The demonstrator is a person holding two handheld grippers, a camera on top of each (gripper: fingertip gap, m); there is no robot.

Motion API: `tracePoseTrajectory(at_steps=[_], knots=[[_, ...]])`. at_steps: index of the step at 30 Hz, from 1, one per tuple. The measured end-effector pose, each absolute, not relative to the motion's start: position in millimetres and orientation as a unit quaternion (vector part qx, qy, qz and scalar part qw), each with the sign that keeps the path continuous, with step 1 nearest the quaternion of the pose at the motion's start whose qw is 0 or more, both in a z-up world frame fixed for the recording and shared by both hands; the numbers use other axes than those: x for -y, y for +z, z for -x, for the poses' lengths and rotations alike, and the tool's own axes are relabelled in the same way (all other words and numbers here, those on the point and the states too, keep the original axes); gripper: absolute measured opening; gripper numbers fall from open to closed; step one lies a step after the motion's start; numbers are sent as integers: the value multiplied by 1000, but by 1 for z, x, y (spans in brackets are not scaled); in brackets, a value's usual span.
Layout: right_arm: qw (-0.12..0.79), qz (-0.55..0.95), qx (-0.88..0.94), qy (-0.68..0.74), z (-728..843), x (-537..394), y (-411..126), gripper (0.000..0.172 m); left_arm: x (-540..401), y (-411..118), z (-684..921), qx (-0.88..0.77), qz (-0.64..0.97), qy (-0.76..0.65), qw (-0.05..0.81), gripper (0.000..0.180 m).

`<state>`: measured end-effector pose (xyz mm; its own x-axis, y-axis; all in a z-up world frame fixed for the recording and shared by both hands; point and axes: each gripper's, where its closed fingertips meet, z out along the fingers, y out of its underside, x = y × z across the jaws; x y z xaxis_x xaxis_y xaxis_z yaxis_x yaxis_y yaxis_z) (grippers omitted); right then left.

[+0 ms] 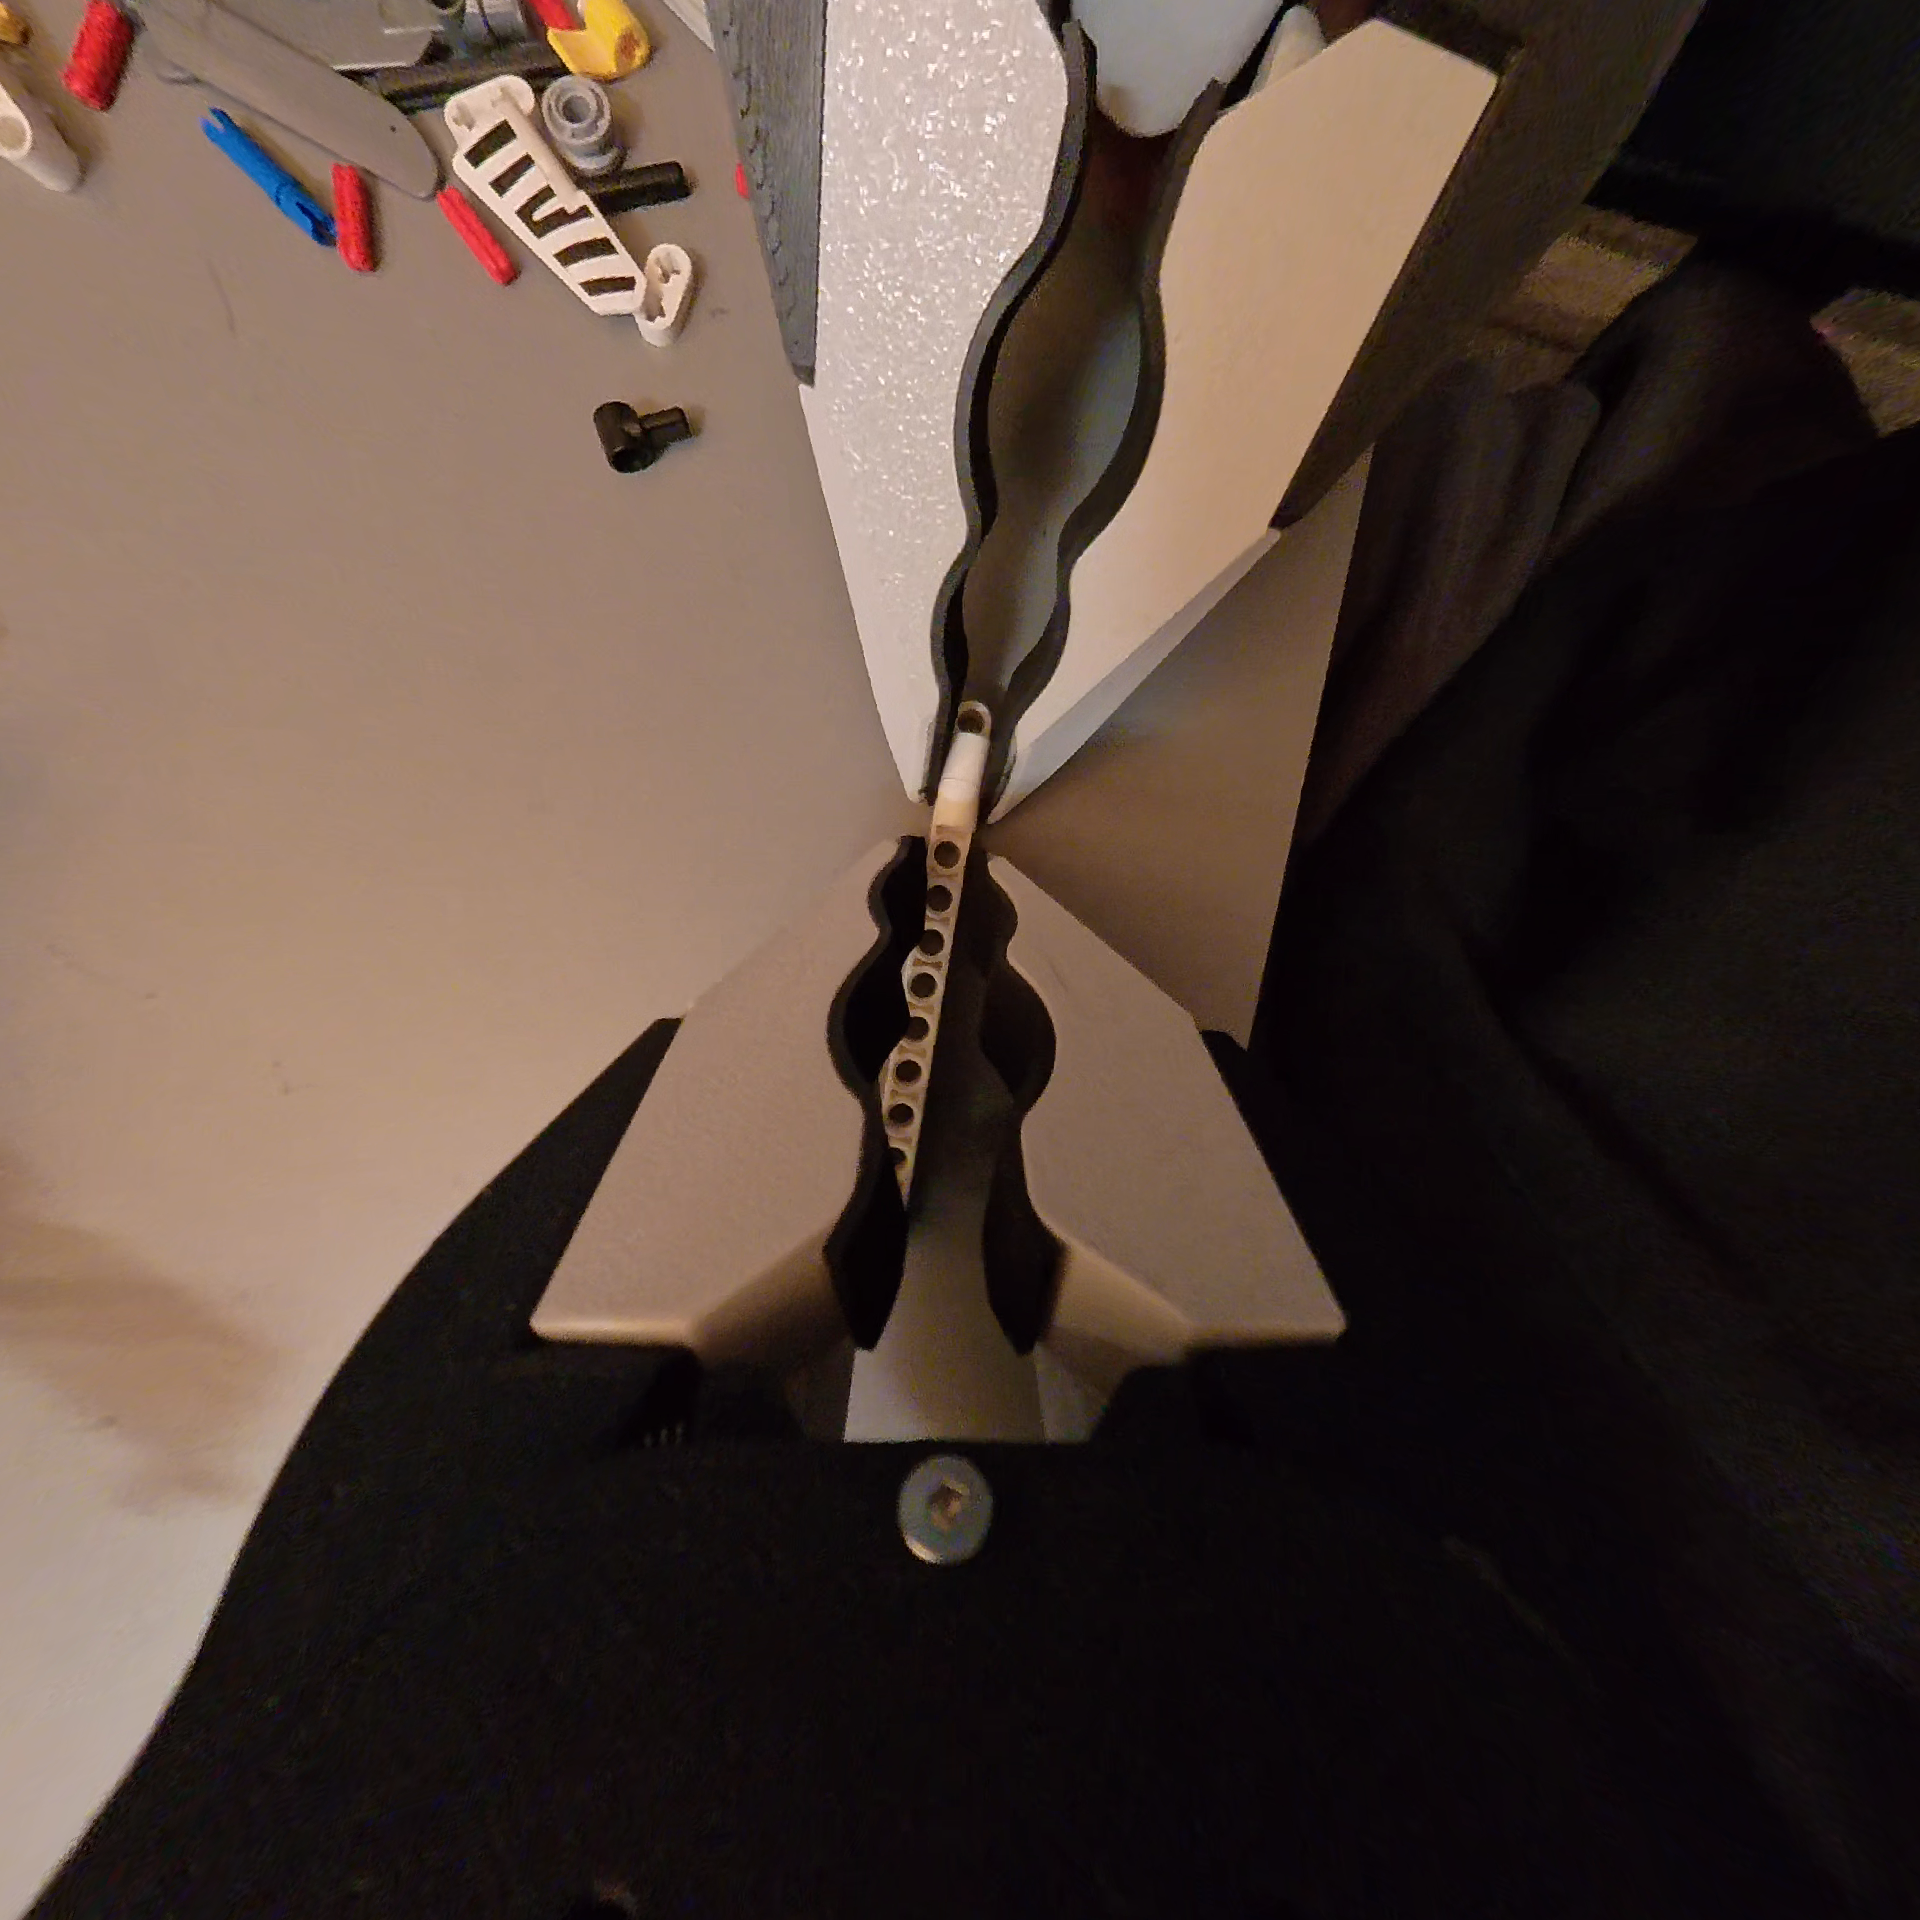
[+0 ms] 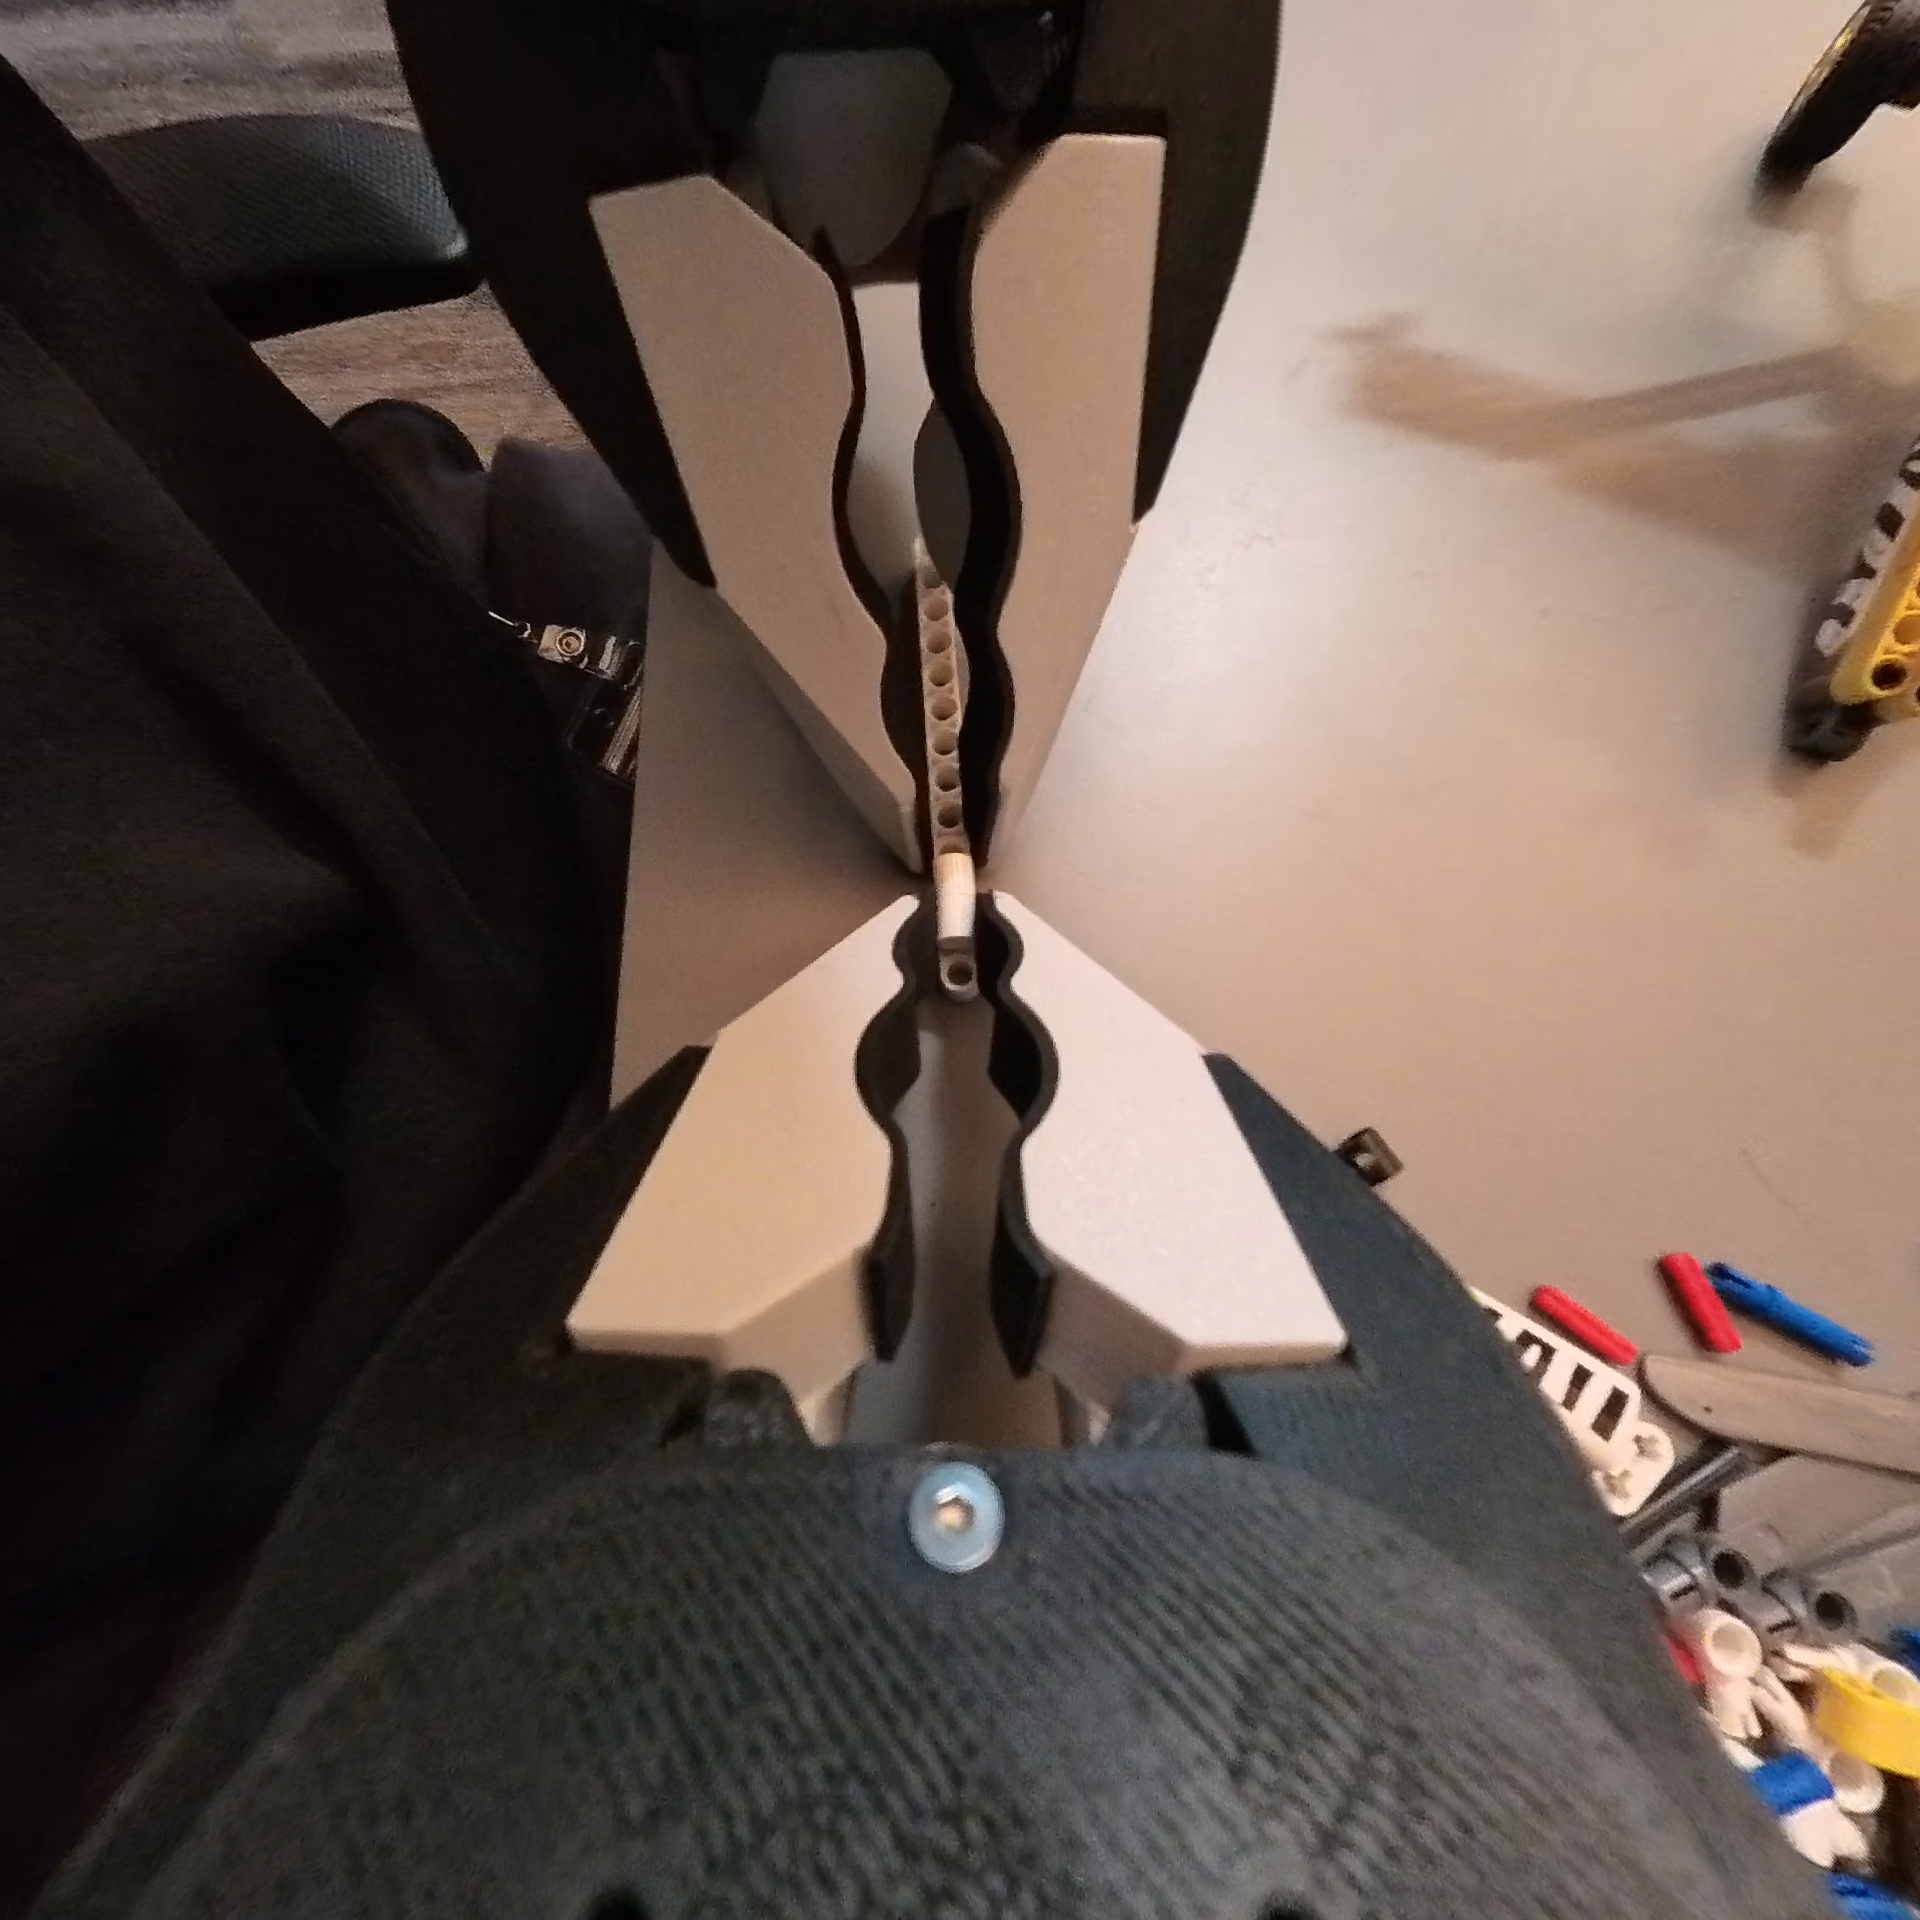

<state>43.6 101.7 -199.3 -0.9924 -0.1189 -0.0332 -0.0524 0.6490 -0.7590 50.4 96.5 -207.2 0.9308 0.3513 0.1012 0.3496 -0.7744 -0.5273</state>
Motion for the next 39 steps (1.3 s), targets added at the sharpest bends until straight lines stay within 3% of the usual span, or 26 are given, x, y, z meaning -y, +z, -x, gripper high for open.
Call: tracePoseTrajectory(at_steps=[13, 15, 20, 23, 25, 28, 30, 33, 36, 39], knots=[[98, 21, -904, -416, -45, -101, -199, 7, -98, -208, -52, 191, 934, 14, 303, 8], [97, -4, -905, -414, -39, -102, -200, 20, -98, -208, -51, 190, 932, 18, 307, 8], [51, -52, -905, -420, -37, -115, -200, 35, -96, -206, -47, 184, 933, 65, 304, 7], [-17, -86, -897, -433, -32, -125, -195, 54, -93, -195, -45, 202, 921, 98, 319, 32], [-76, -105, -877, -463, -26, -129, -183, 60, -91, -180, -47, 221, 902, 92, 358, 35], [-168, -113, -835, -511, -19, -131, -159, 58, -87, -166, -52, 264, 872, 57, 409, 52], [-214, -112, -816, -525, -18, -130, -149, 46, -81, -166, -54, 294, 859, 39, 418, 71], [-221, -130, -817, -517, -19, -128, -151, 28, -45, -129, -37, 363, 800, 150, 453, 73], [-182, -174, -808, -532, -15, -124, -149, 29, -10, -87, -41, 434, 695, 204, 536, 68], [-135, -200, -778, -580, -11, -117, -136, 30, 30, -98, -37, 495, 662, 291, 481, 88]])
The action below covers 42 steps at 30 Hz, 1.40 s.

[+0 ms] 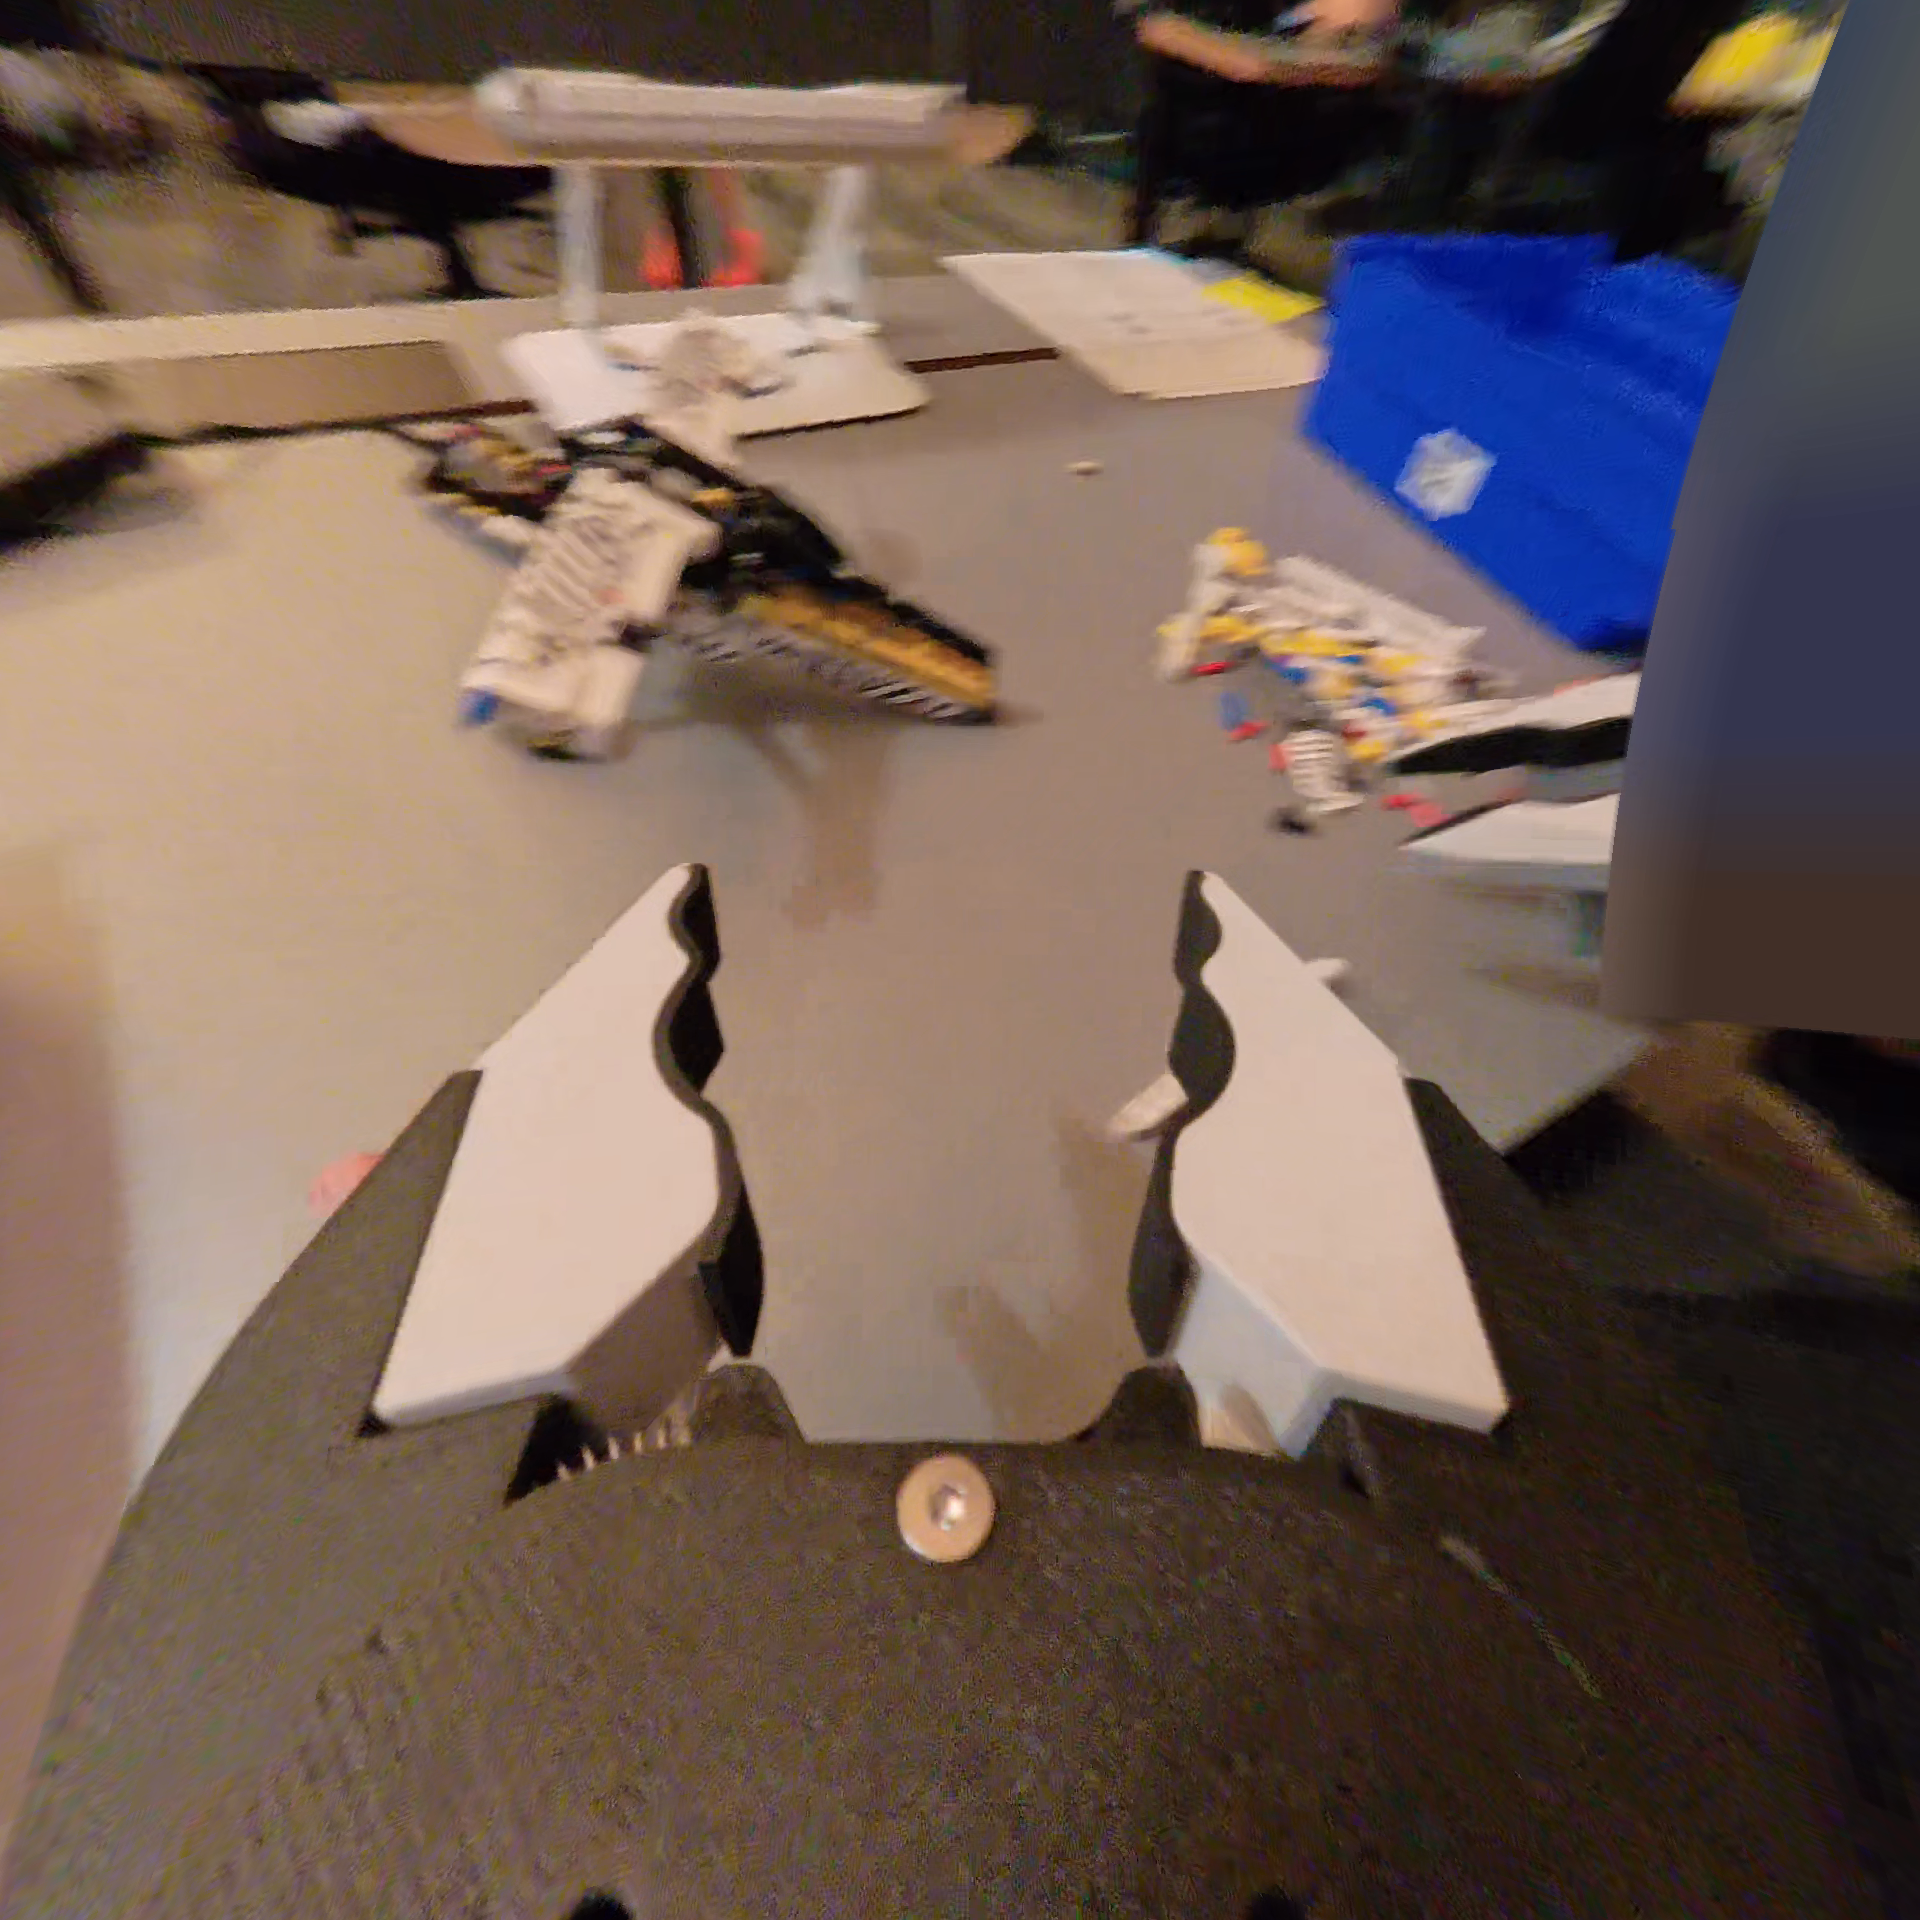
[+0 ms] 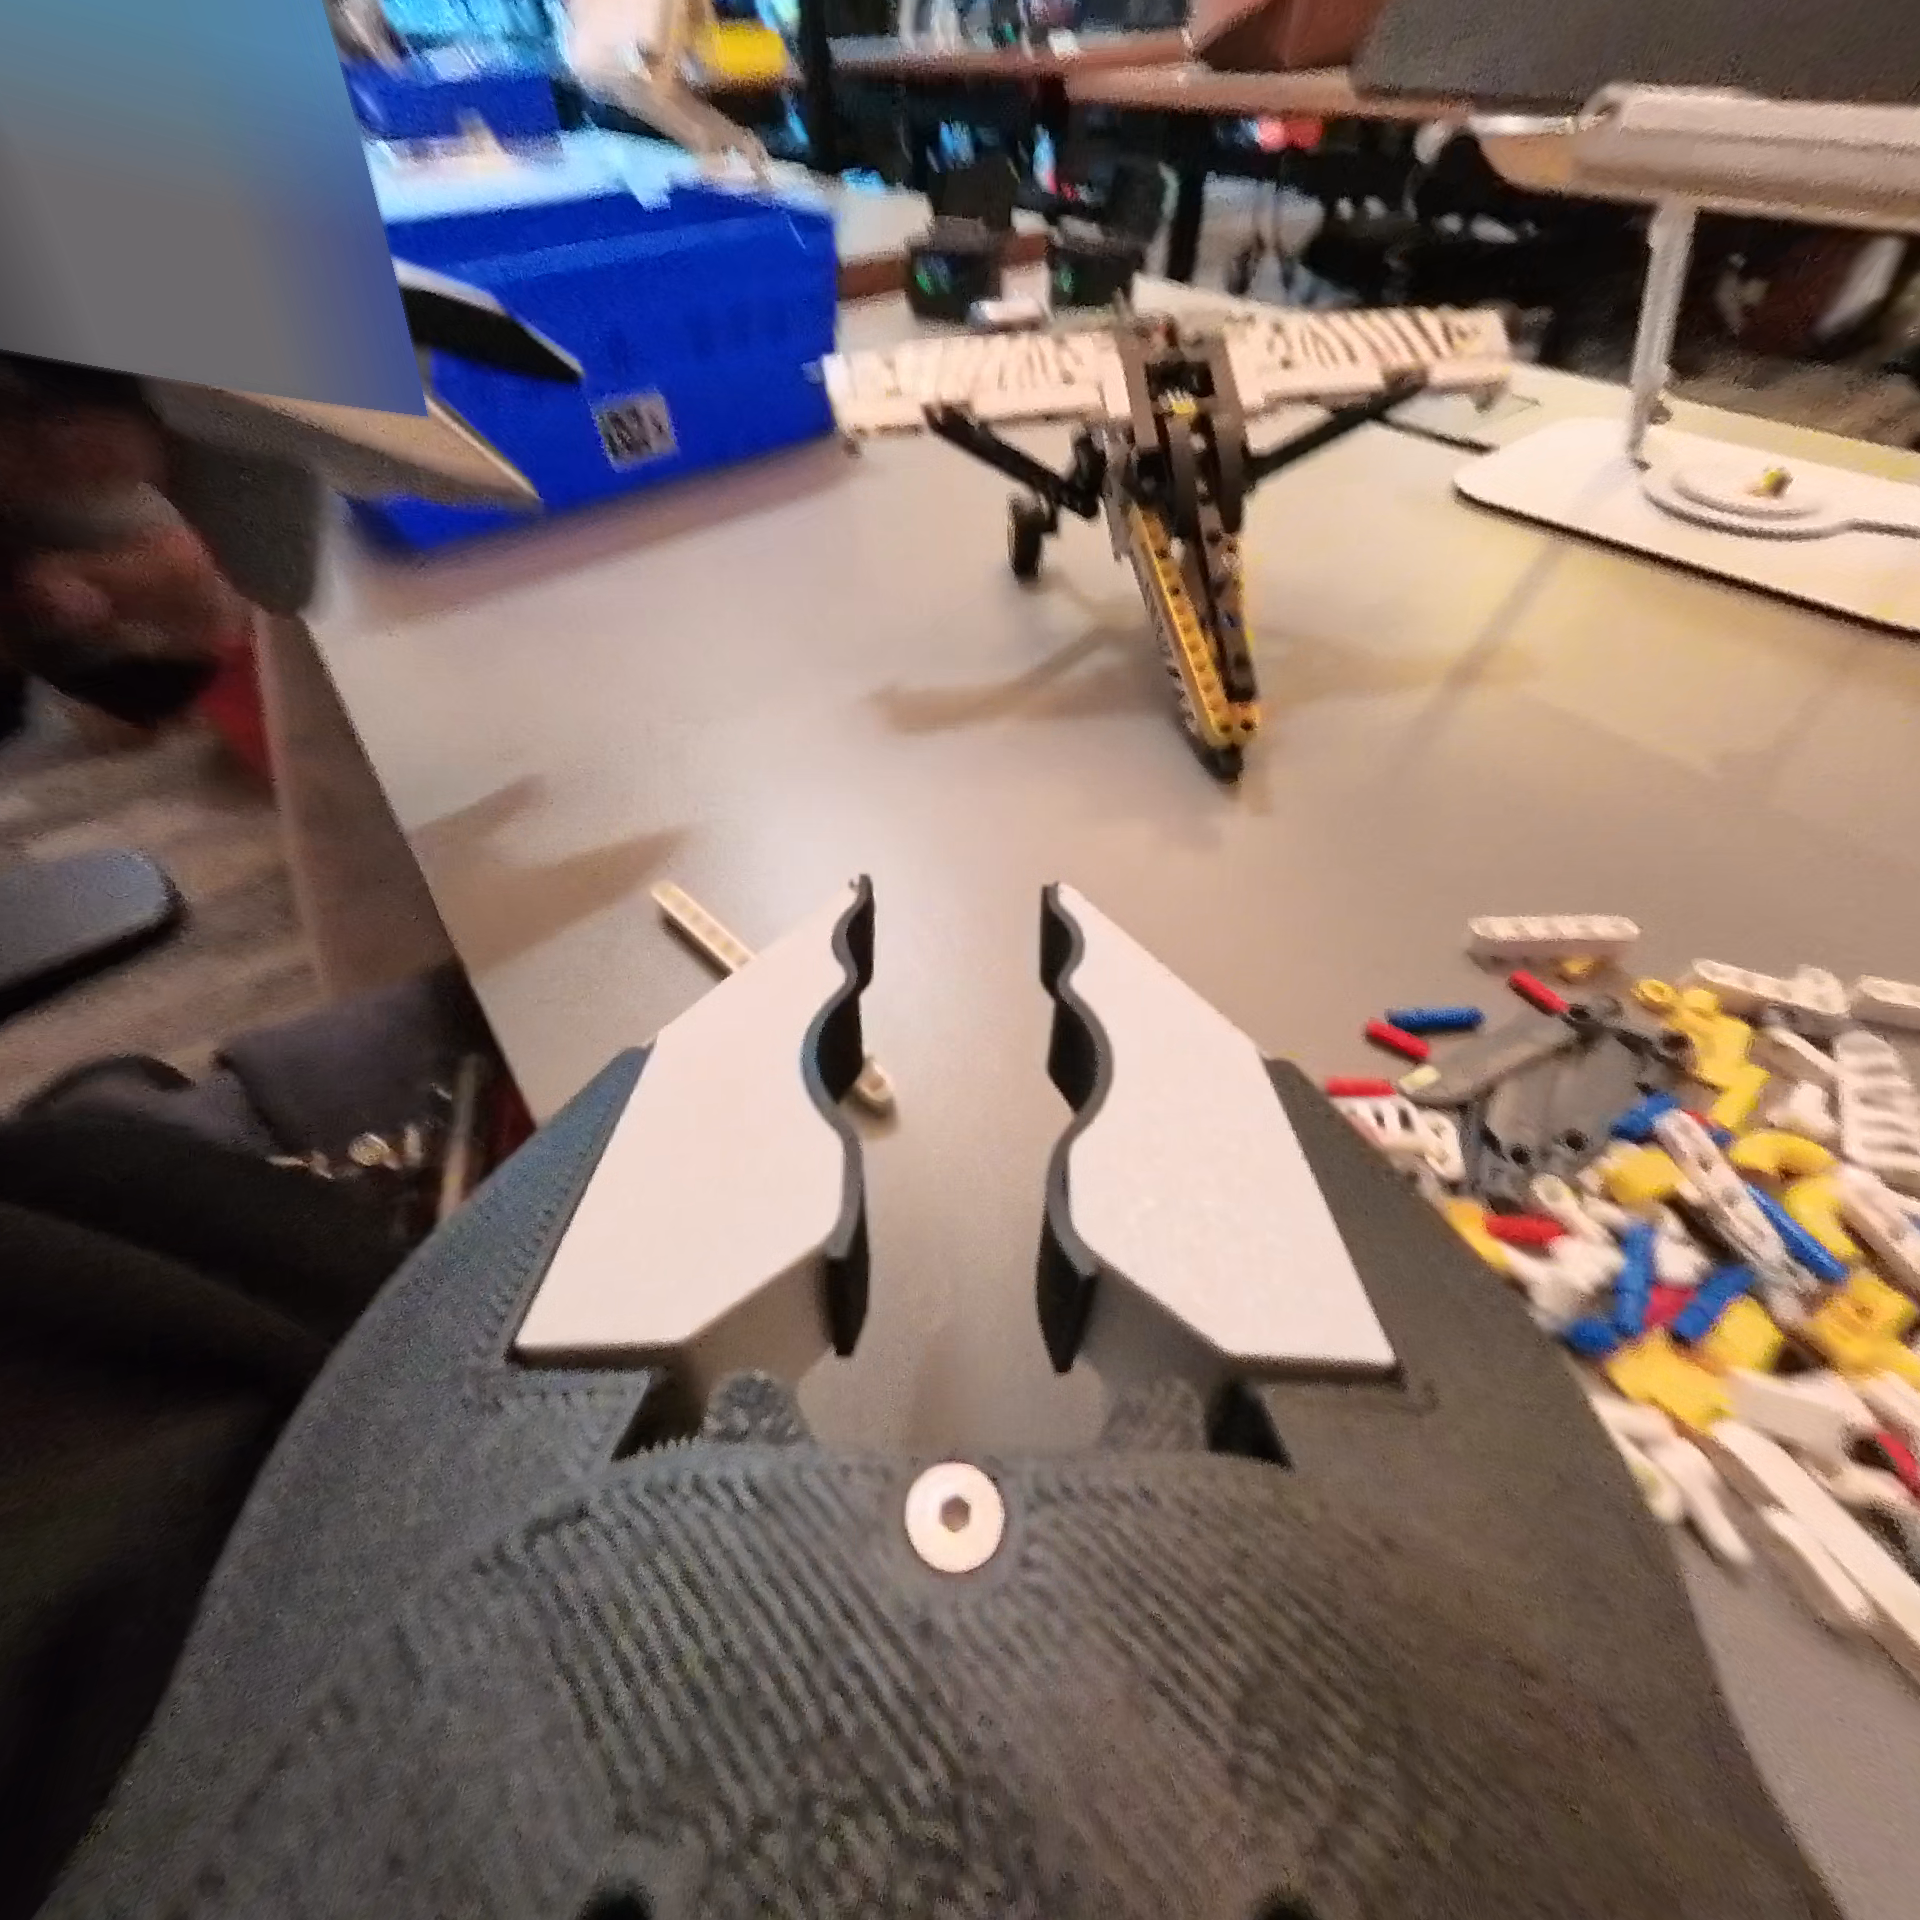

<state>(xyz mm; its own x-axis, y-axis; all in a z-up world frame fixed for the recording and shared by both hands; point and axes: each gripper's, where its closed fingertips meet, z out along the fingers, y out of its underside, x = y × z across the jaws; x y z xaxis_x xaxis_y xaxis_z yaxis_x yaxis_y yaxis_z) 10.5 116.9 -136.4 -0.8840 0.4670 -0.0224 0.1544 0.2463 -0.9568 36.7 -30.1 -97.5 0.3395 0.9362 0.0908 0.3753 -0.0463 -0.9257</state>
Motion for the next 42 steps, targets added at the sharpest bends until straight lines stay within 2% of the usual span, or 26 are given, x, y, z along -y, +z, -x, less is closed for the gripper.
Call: tracePoseTrajectory(at_steps=[1, 2, 4, 5, 7, 9, 11, 12, 13, 14, 15, 16, 21, 24, 25, 28, 31, 36, 38, 39, 41, 42], knots=[[114, 187, 764, 607, -15, -112, -128, 20, 44, -102, -34, 509, 656, 334, 445, 94], [94, 167, 743, 641, -22, -108, -116, 0, 57, -105, -33, 522, 650, 372, 407, 102], [92, 152, 699, 692, -29, -107, -95, 0, 70, -102, -35, 530, 634, 426, 369, 116], [113, 155, 689, 699, -27, -110, -91, 0, 65, -99, -38, 513, 637, 432, 379, 105], [168, 169, 691, 682, -19, -116, -94, 0, 51, -88, -43, 483, 629, 439, 423, 65], [206, 184, 699, 659, -12, -121, -101, 0, 47, -77, -44, 485, 588, 452, 464, 53], [225, 206, 689, 657, -6, -125, -100, 0, 36, -85, -42, 495, 600, 423, 466, 57], [228, 225, 678, 662, -3, -126, -98, 0, 26, -87, -42, 485, 613, 406, 474, 51], [223, 244, 668, 667, -1, -126, -96, 0, 17, -90, -42, 473, 627, 393, 479, 37], [210, 258, 664, 670, -1, -125, -96, 5, 11, -91, -40, 466, 634, 389, 479, 33], [195, 269, 667, 667, -1, -123, -98, 7, 9, -90, -38, 468, 632, 394, 476, 17], [190, 285, 670, 659, 2, -124, -101, 0, 10, -88, -35, 471, 625, 405, 474, 0], [153, 280, 671, 670, -6, -127, -99, 0, -10, -83, -21, 459, 618, 387, 508, 0], [152, 226, 645, 714, -19, -130, -81, 0, -25, -97, -9, 528, 589, 240, 563, 0], [147, 205, 636, 729, -25, -131, -75, 0, -27, -100, -5, 529, 591, 229, 565, 0], [163, 223, 619, 736, -20, -139, -68, 0, -13, -100, 7, 523, 593, 322, 521, 0], [188, 267, 626, 708, -5, -144, -79, 0, -11, -92, 8, 499, 588, 364, 522, 0], [192, 215, 705, 648, -17, -130, -107, 0, -37, -124, -9, 486, 669, 230, 514, 0], [186, 177, 746, 615, -25, -124, -120, 7, -54, -137, -26, 450, 721, 164, 501, 14], [185, 168, 763, 596, -26, -124, -127, 9, -58, -142, -32, 433, 742, 153, 488, 16], [181, 154, 790, 565, -26, -124, -139, 5, -61, -151, -39, 390, 787, 157, 452, 0], [179, 149, 800, 553, -26, -124, -143, 1, -63, -156, -41, 362, 810, 157, 433, 0]])
